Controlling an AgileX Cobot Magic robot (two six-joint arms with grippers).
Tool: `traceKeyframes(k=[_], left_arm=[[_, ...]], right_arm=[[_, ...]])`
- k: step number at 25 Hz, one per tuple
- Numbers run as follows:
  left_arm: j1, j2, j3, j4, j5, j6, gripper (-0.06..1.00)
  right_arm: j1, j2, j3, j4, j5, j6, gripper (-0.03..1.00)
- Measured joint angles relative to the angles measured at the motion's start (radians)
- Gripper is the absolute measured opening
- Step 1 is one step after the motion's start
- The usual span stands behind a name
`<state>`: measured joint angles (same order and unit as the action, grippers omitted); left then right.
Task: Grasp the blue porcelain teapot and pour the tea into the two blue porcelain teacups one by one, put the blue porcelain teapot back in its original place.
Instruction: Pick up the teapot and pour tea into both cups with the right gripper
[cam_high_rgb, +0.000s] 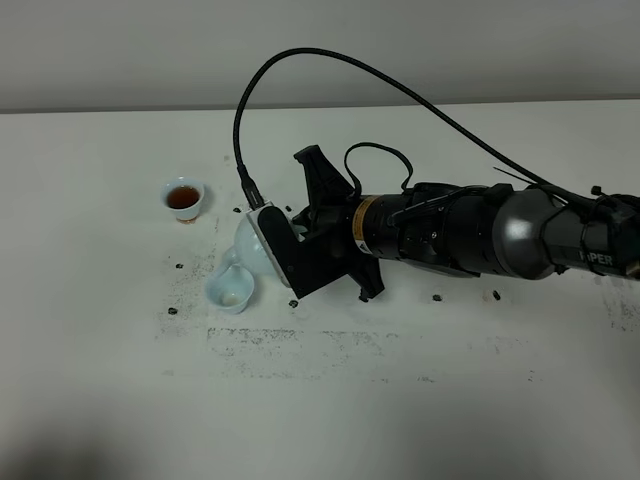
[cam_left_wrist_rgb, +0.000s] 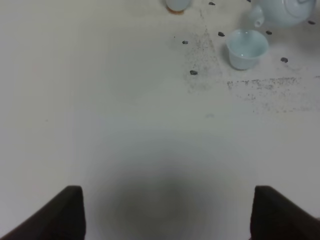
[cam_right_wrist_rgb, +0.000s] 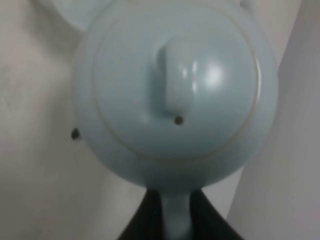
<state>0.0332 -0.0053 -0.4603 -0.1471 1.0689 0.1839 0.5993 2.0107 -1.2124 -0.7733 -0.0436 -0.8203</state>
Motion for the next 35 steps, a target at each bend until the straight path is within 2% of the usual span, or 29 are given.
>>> traceKeyframes(k=[6, 23, 35], left_arm=[[0.0, 0.0, 0.0, 0.0, 0.0, 0.0, 0.65], [0.0, 0.0, 0.0, 0.0, 0.0, 0.0, 0.65], [0.0, 0.0, 0.0, 0.0, 0.0, 0.0, 0.65]], right_arm=[[-0.003, 0.017, -0.015, -0.005, -0.002, -0.002, 0.04], [-0.003, 0.022, -0.044, -0.164, 0.005, -0.012, 0.04], [-0.003, 0.022, -0.083, -0.19, 0.001, -0.013, 0.04]])
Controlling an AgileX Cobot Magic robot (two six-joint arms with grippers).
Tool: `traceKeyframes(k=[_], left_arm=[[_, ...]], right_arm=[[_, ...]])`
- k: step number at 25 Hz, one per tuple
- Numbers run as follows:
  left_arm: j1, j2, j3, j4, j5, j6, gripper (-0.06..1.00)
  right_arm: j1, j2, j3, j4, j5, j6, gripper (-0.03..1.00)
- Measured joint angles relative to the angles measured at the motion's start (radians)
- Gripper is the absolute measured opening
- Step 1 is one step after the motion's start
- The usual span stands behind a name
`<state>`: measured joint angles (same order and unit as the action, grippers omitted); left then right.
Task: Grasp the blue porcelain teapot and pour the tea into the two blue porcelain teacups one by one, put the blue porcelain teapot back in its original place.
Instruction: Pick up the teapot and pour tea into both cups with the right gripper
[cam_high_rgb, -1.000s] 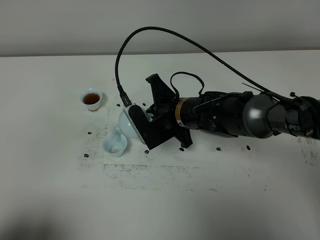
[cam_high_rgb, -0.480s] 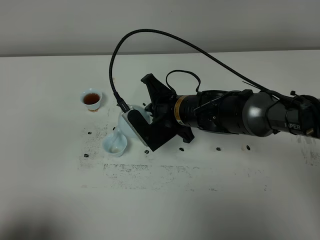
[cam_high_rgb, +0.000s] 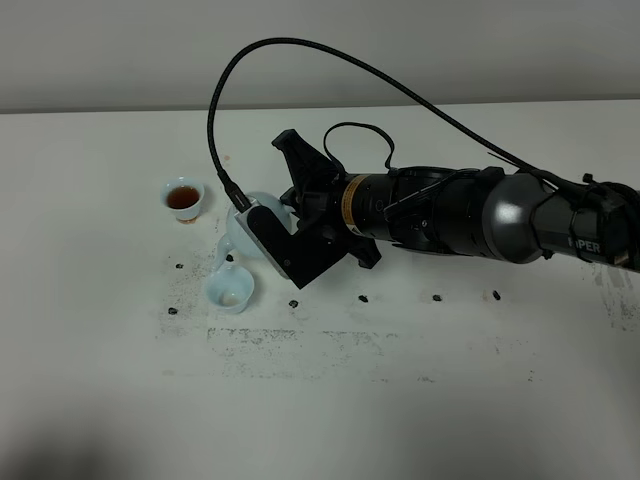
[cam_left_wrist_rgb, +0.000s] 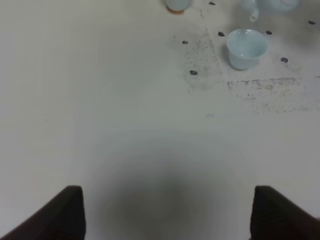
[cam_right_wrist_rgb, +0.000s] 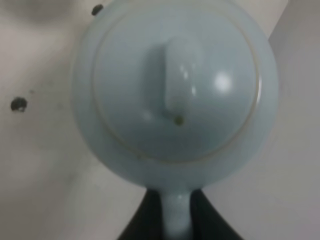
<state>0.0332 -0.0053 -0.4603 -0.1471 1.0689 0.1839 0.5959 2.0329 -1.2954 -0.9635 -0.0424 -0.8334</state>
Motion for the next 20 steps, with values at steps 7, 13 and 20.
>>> traceKeyframes(k=[7, 13, 20], left_arm=[[0.0, 0.0, 0.0, 0.0, 0.0, 0.0, 0.65], [0.0, 0.0, 0.0, 0.0, 0.0, 0.0, 0.65], [0.0, 0.0, 0.0, 0.0, 0.0, 0.0, 0.65]], right_arm=[[-0.003, 0.001, 0.0, -0.001, 0.0, -0.046, 0.04], [-0.003, 0.001, 0.0, -0.001, 0.0, -0.118, 0.04], [-0.003, 0.004, -0.019, -0.002, 0.0, -0.182, 0.04]])
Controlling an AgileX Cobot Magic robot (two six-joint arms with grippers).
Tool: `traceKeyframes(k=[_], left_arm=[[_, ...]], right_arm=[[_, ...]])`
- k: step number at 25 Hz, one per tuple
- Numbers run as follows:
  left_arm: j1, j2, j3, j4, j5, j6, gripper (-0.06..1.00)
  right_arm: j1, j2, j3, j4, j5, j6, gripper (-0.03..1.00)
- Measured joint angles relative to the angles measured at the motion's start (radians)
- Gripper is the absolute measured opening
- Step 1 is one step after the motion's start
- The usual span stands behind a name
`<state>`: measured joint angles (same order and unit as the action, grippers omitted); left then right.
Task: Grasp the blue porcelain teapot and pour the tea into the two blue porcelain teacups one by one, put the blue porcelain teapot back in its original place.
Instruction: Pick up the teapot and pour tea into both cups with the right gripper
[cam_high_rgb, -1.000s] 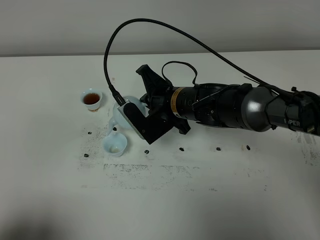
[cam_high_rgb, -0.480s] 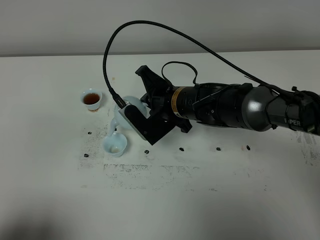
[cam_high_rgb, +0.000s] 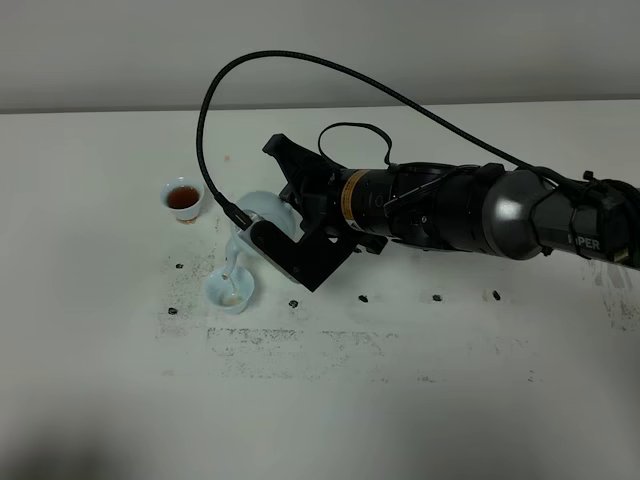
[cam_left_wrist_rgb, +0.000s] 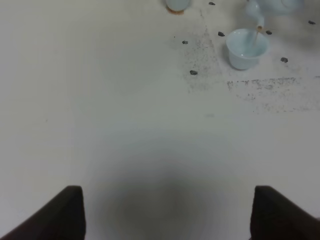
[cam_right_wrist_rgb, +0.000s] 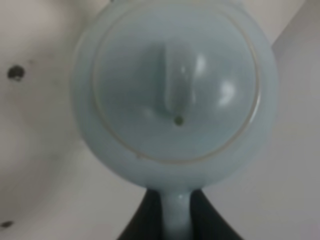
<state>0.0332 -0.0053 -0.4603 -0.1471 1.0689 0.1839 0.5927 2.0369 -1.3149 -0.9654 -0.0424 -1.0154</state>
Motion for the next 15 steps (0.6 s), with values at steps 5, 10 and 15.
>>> traceKeyframes(k=[5, 10, 15], left_arm=[[0.0, 0.0, 0.0, 0.0, 0.0, 0.0, 0.65], [0.0, 0.0, 0.0, 0.0, 0.0, -0.001, 0.65], [0.0, 0.0, 0.0, 0.0, 0.0, -0.001, 0.65]], right_arm=[[0.0, 0.014, -0.019, 0.0, 0.0, -0.001, 0.04], [0.0, 0.036, -0.019, 0.0, 0.0, -0.042, 0.04], [-0.001, 0.047, -0.019, 0.001, 0.0, -0.068, 0.04]])
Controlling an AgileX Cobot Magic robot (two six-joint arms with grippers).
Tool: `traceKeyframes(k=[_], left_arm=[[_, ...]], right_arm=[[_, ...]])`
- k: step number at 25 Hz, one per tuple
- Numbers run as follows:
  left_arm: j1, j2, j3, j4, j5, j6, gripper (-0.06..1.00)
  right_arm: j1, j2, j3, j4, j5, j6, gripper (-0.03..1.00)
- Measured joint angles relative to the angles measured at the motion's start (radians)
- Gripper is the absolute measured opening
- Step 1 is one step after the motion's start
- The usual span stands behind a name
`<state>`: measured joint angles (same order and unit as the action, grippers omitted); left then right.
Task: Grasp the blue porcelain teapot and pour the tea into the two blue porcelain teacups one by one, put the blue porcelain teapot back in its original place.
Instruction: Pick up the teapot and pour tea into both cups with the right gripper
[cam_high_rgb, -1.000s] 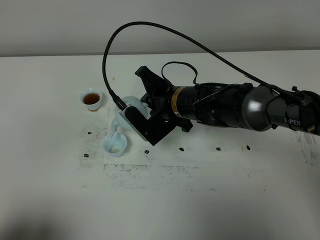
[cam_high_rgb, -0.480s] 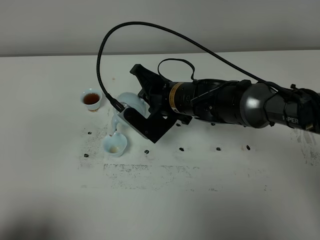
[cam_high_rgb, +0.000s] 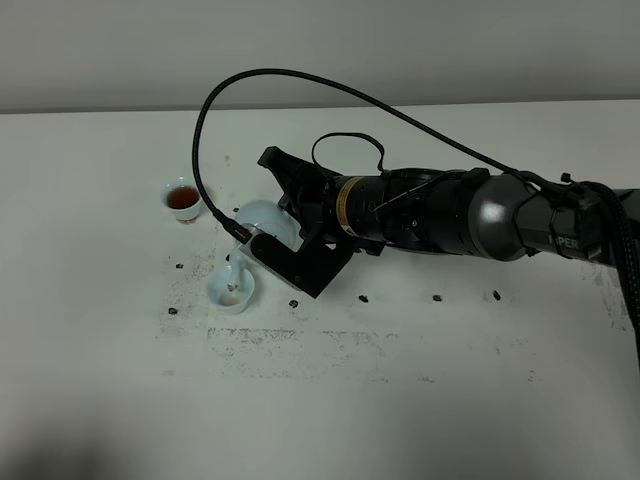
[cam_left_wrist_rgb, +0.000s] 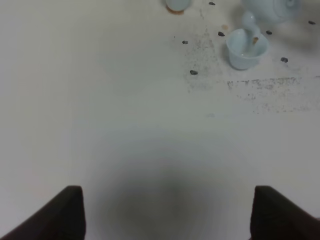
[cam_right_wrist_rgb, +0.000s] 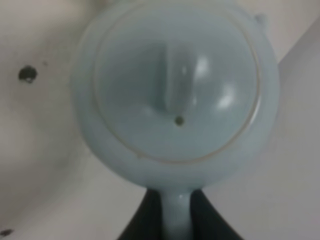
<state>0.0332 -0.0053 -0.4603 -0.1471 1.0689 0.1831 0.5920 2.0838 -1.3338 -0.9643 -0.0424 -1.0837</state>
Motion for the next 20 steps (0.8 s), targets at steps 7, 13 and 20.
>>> traceKeyframes(k=[7, 13, 20], left_arm=[[0.0, 0.0, 0.0, 0.0, 0.0, 0.0, 0.65], [0.0, 0.0, 0.0, 0.0, 0.0, 0.0, 0.65], [0.0, 0.0, 0.0, 0.0, 0.0, 0.0, 0.65]], right_arm=[[-0.002, 0.0, -0.002, 0.002, -0.001, -0.045, 0.04], [-0.002, 0.0, -0.019, 0.002, 0.001, -0.054, 0.04], [-0.002, 0.0, -0.029, 0.002, 0.001, -0.054, 0.04]])
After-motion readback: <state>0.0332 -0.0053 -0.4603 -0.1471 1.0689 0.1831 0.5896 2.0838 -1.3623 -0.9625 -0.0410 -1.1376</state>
